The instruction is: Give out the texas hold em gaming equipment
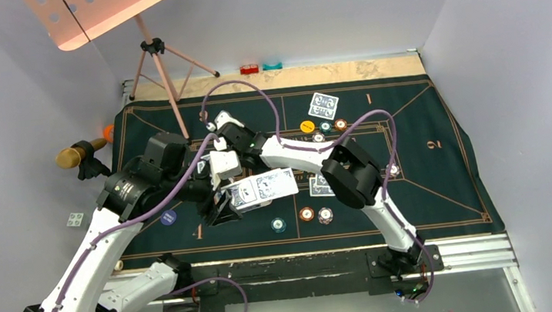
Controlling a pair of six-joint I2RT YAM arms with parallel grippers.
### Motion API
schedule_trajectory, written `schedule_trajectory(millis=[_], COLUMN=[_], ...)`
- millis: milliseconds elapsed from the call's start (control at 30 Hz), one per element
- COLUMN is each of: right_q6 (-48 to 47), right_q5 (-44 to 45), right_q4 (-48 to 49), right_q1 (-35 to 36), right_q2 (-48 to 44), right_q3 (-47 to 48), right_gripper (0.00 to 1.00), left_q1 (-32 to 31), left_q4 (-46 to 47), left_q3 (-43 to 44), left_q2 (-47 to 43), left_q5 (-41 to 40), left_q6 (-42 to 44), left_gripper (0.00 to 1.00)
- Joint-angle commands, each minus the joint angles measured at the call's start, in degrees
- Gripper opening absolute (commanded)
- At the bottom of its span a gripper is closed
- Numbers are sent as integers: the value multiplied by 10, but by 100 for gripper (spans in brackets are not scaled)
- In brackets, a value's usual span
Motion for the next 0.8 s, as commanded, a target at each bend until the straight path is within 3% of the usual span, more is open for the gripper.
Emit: schedule_trajectory(millis=[0, 300, 467, 633, 767], right_q6=[25, 44, 61, 59, 61], right_q5=[-10, -51, -82, -103, -118], right_q4=[1, -11, -20, -3, -4], right_q1=[10, 26, 25, 25, 19], right_q2=[12, 20, 21, 12, 7], right_q3=[-9, -26, -32, -51, -58], right_gripper=[0, 2, 24, 37, 40], left_q1=[6, 5, 6, 5, 5], left_q4=[13, 13, 14, 14, 13], left_q3=[26, 27, 28, 29, 31], left_q2=[-6, -6, -4, -4, -5], left_q5=[17, 14, 12, 7, 5], left_q6=[8, 8, 9, 8, 7], left_gripper=[0, 0, 0, 0, 0])
